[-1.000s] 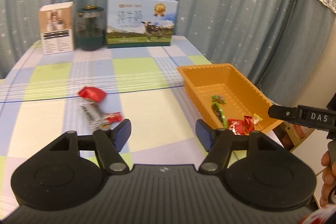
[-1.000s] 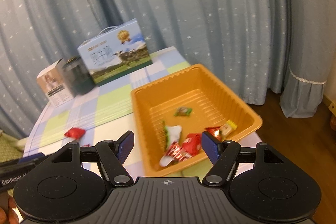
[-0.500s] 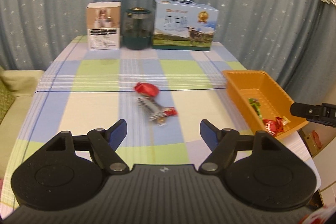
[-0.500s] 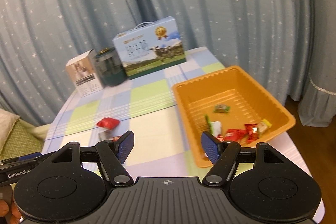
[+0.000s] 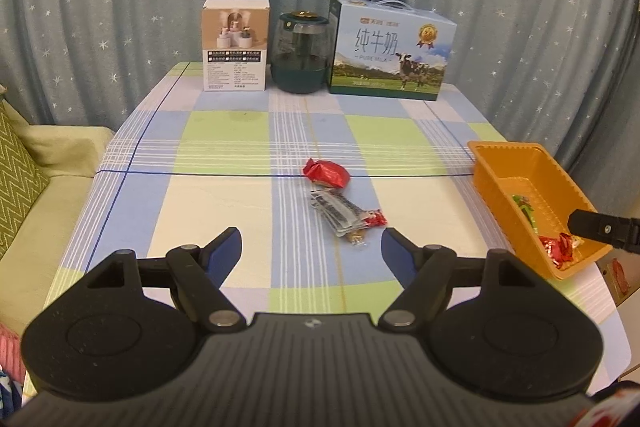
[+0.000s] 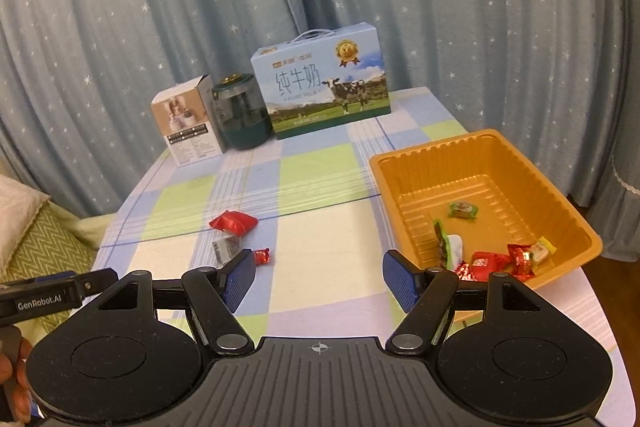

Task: Organize snacks
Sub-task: 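Move both open tools back over the remaining snacks, then grasp the clear seaweed snack packet with the left tool while the right tool grasps the gold candy, then carry both snacks over the orange tray and open both tools to drop them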

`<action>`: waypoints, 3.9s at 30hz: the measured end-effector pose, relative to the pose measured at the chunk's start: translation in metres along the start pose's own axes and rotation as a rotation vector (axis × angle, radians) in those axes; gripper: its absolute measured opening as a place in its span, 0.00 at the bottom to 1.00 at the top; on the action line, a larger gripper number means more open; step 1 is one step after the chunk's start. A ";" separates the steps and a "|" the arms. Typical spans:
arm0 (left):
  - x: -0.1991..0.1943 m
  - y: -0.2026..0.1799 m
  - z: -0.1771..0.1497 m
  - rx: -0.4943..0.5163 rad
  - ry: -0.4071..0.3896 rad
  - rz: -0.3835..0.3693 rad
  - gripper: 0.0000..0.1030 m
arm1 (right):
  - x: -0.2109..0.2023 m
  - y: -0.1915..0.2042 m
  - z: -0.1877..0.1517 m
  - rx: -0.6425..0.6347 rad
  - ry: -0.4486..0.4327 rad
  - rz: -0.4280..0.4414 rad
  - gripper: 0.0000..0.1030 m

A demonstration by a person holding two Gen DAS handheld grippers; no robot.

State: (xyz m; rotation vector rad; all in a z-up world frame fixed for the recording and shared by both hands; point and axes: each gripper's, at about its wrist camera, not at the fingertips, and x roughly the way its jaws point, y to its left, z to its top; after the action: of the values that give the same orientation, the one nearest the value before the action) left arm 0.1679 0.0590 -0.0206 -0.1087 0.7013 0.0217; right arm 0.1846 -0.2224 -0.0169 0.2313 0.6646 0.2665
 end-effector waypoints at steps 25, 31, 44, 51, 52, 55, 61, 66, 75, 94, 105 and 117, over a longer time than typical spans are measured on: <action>0.144 0.021 -0.002 0.067 0.109 -0.071 0.72 | 0.173 0.030 -0.035 -0.273 0.136 0.096 0.68; 0.167 0.015 0.007 0.052 0.095 -0.146 0.72 | 0.197 0.032 -0.029 -0.325 0.167 0.102 0.68; 0.212 -0.011 0.016 0.034 0.118 -0.136 0.70 | 0.205 0.013 -0.020 -0.245 0.180 0.024 0.68; 0.213 0.003 0.013 0.045 0.160 -0.122 0.53 | 0.206 0.014 -0.022 -0.243 0.183 0.032 0.68; 0.212 0.005 0.013 0.055 0.163 -0.123 0.46 | 0.206 0.015 -0.023 -0.244 0.184 0.040 0.68; 0.211 0.012 0.011 0.086 0.179 -0.150 0.40 | 0.207 0.019 -0.025 -0.251 0.185 0.063 0.68; 0.203 0.018 0.006 0.143 0.197 -0.163 0.35 | 0.205 0.031 -0.031 -0.248 0.168 0.154 0.68; 0.186 0.031 -0.001 0.154 0.227 -0.105 0.35 | 0.209 0.049 -0.039 -0.272 0.174 0.234 0.59; 0.174 0.052 -0.008 0.089 0.230 -0.111 0.45 | 0.233 0.072 -0.051 -0.301 0.158 0.265 0.42; 0.177 0.035 -0.015 0.240 0.191 -0.084 0.36 | 0.209 0.069 -0.049 -0.306 0.113 0.166 0.21; 0.167 0.014 -0.016 0.216 0.186 -0.080 0.33 | 0.176 0.054 -0.056 -0.234 0.094 0.104 0.21; 0.113 -0.024 -0.018 0.142 0.124 -0.140 0.33 | 0.113 0.024 -0.049 -0.136 0.033 0.018 0.21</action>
State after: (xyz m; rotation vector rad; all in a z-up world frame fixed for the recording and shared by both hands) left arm 0.2443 0.0310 -0.1051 -0.0228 0.8151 -0.1696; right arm 0.2345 -0.1580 -0.1125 0.1030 0.6740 0.3318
